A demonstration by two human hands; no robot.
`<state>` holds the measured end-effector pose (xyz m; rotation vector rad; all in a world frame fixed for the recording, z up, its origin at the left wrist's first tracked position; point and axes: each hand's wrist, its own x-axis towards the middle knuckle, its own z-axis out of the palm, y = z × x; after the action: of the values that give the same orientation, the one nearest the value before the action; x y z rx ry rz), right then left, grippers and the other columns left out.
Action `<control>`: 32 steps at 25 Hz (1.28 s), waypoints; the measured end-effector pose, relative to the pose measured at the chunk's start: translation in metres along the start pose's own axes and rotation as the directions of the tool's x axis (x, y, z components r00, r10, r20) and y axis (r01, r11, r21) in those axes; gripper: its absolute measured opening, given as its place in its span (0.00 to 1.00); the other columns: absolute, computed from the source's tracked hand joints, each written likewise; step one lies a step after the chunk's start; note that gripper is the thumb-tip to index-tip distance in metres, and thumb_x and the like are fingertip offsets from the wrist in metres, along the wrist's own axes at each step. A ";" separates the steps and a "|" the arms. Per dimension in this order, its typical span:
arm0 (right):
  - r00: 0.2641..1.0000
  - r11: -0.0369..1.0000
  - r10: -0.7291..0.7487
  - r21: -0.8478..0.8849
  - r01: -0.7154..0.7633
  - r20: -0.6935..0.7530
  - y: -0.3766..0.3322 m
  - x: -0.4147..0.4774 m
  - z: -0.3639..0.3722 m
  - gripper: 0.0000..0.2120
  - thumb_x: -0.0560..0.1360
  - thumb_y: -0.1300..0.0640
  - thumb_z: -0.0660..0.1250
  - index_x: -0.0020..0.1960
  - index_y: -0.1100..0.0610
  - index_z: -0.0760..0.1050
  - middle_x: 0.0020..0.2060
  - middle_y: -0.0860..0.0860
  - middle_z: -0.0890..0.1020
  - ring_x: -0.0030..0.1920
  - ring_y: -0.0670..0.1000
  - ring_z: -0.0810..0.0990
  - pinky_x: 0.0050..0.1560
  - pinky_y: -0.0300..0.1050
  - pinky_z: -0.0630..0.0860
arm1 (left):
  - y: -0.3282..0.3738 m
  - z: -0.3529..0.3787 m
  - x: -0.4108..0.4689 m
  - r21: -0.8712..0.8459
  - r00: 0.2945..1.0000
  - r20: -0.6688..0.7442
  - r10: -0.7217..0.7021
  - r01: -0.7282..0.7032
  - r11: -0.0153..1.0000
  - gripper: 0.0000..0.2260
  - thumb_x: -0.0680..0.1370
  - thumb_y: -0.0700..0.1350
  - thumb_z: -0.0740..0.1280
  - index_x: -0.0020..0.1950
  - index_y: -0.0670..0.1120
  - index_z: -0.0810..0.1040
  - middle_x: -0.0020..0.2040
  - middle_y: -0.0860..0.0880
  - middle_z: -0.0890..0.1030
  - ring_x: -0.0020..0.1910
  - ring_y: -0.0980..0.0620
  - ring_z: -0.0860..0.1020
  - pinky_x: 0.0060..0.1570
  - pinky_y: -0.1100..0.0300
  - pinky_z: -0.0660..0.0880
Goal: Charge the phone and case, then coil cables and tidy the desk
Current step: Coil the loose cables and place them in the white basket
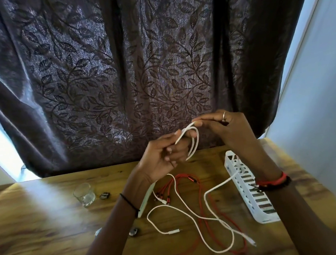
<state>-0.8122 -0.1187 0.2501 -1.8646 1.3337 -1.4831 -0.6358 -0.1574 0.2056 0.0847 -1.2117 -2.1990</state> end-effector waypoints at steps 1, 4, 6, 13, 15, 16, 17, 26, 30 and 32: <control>0.999 0.997 0.032 0.072 -0.032 -0.001 0.002 0.000 0.002 0.07 0.71 0.59 0.70 0.48 0.52 0.82 0.35 0.42 0.83 0.37 0.36 0.80 0.41 0.26 0.71 | 0.000 0.002 0.001 -0.067 0.999 0.024 0.023 -0.021 0.997 0.12 0.79 0.44 0.61 0.56 0.39 0.77 0.27 0.54 0.59 0.21 0.58 0.56 0.25 0.67 0.59; 0.988 0.982 0.141 0.136 -0.133 -0.054 0.013 -0.002 0.013 0.08 0.74 0.57 0.68 0.53 0.53 0.81 0.26 0.48 0.75 0.22 0.39 0.69 0.26 0.28 0.64 | 0.002 0.008 0.005 -0.303 0.994 0.066 0.092 -0.068 0.950 0.18 0.79 0.40 0.58 0.68 0.34 0.66 0.28 0.53 0.65 0.22 0.57 0.60 0.26 0.64 0.58; 0.984 0.987 0.154 0.064 -0.148 -0.089 0.023 -0.006 0.019 0.09 0.75 0.55 0.66 0.54 0.51 0.81 0.23 0.46 0.74 0.23 0.40 0.67 0.27 0.31 0.64 | 0.005 0.006 0.009 -0.394 0.984 0.036 0.172 -0.144 0.908 0.23 0.80 0.40 0.55 0.73 0.35 0.56 0.32 0.51 0.73 0.24 0.57 0.63 0.29 0.65 0.59; 0.973 0.940 0.230 -0.259 -0.221 0.006 0.033 -0.041 0.043 0.12 0.77 0.51 0.63 0.54 0.54 0.81 0.22 0.42 0.77 0.27 0.39 0.75 0.32 0.27 0.69 | 0.012 -0.002 0.023 -0.227 0.868 -0.379 0.321 -0.424 0.877 0.24 0.78 0.41 0.56 0.72 0.33 0.58 0.35 0.55 0.78 0.24 0.58 0.72 0.27 0.70 0.72; 0.972 0.927 0.237 -0.303 -0.222 0.012 0.031 -0.050 0.047 0.12 0.78 0.50 0.62 0.56 0.52 0.80 0.26 0.44 0.78 0.31 0.42 0.76 0.38 0.36 0.73 | 0.007 -0.005 0.025 -0.130 0.817 -0.460 0.349 -0.450 0.884 0.22 0.79 0.42 0.56 0.71 0.33 0.62 0.34 0.56 0.78 0.24 0.60 0.73 0.26 0.70 0.72; 0.969 0.917 0.245 -0.330 -0.225 0.020 0.031 -0.054 0.047 0.12 0.78 0.50 0.62 0.56 0.52 0.80 0.29 0.46 0.79 0.34 0.45 0.78 0.41 0.42 0.76 | 0.006 -0.006 0.026 -0.072 0.796 -0.490 0.356 -0.444 0.893 0.20 0.80 0.42 0.56 0.71 0.34 0.63 0.34 0.55 0.78 0.25 0.60 0.73 0.27 0.70 0.72; 0.966 0.904 0.255 -0.361 -0.227 0.032 0.030 -0.058 0.046 0.13 0.78 0.49 0.61 0.57 0.51 0.79 0.32 0.47 0.81 0.37 0.48 0.80 0.43 0.46 0.77 | 0.005 -0.007 0.027 -0.001 0.776 -0.516 0.362 -0.423 0.906 0.19 0.80 0.42 0.57 0.70 0.35 0.65 0.34 0.55 0.79 0.26 0.60 0.74 0.28 0.69 0.73; 0.973 0.783 0.216 -0.610 -0.125 0.077 0.012 -0.064 0.022 0.13 0.78 0.48 0.61 0.55 0.53 0.80 0.45 0.52 0.83 0.43 0.51 0.78 0.38 0.42 0.70 | -0.005 -0.003 0.023 0.863 0.741 -0.376 0.556 0.062 0.501 0.06 0.82 0.43 0.55 0.51 0.51 0.71 0.34 0.52 0.80 0.24 0.57 0.74 0.30 0.63 0.73; 0.982 0.800 0.148 -0.599 -0.047 0.120 0.006 -0.056 0.005 0.10 0.77 0.51 0.62 0.55 0.47 0.80 0.43 0.44 0.73 0.44 0.48 0.77 0.42 0.40 0.68 | -0.017 -0.016 0.012 0.936 0.785 -0.349 0.512 0.315 0.156 0.08 0.81 0.45 0.58 0.42 0.52 0.70 0.33 0.53 0.82 0.27 0.56 0.78 0.36 0.57 0.78; 0.990 0.830 0.102 -0.557 -0.029 0.100 0.009 -0.047 -0.004 0.08 0.76 0.52 0.64 0.52 0.48 0.81 0.42 0.43 0.71 0.42 0.44 0.74 0.44 0.41 0.70 | -0.024 -0.019 0.005 0.931 0.829 -0.365 0.423 0.335 0.146 0.08 0.80 0.46 0.60 0.42 0.49 0.73 0.31 0.52 0.81 0.26 0.52 0.78 0.35 0.55 0.78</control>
<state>-0.8183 -0.0814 0.2201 -2.1755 1.8899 -0.9751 -0.6450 -0.1652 0.1770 1.1678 -2.0023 -0.6806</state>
